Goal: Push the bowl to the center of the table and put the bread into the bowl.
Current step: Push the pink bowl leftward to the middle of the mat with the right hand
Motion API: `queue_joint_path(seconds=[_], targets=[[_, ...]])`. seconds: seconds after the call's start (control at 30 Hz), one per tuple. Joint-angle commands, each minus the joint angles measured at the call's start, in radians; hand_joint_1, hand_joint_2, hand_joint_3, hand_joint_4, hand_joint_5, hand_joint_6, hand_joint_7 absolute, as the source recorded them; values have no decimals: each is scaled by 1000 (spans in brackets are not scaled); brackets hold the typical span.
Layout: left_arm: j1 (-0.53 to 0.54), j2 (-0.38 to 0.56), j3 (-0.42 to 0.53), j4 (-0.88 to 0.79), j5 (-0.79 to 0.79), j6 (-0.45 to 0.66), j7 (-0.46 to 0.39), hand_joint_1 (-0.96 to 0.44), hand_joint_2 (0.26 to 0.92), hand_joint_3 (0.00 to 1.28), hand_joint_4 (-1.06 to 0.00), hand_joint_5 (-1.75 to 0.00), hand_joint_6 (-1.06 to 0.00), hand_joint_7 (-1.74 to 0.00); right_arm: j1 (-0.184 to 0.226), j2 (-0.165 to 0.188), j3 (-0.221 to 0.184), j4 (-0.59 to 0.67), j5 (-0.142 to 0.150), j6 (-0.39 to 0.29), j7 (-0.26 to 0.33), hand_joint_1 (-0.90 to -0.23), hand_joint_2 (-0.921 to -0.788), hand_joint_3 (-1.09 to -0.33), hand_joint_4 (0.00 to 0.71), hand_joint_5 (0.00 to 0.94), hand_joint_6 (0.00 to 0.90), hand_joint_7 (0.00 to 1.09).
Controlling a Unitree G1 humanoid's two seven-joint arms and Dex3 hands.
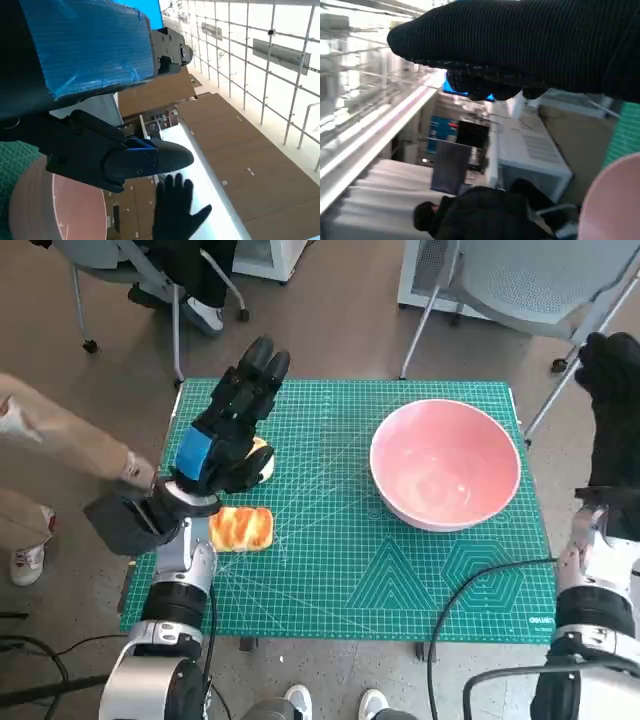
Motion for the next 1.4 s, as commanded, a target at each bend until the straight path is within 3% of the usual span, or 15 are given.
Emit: queue_joint_path(seconds=[0.03,0.43,0.63,1.0,1.4], targets=[[3,6,3,-17,1,-2,7,-722,921,412,1,1,-118,-26,-6,-12,2,49,-11,44,-2,-756,-921,-777,162,2,111,267],[17,18,2,-45,1,4,14,-716,921,418,1,1,-117,-26,-11,-6,3,101,-17,113,4,-663,-921,-851,159,0,131,226],[25,22,2,-60,2,7,18,-708,921,420,1,1,-115,-26,-13,1,-4,118,-16,160,4,-708,-921,-841,151,0,135,209],[34,32,5,-76,-2,17,21,-702,921,426,1,1,-111,-25,-14,11,-6,134,-29,243,-26,-646,-921,-879,154,2,153,178],[48,33,9,-103,-14,41,20,-705,921,404,-4,-2,-128,-37,-5,25,-7,144,-45,297,-47,-658,-921,-906,162,4,159,152]])
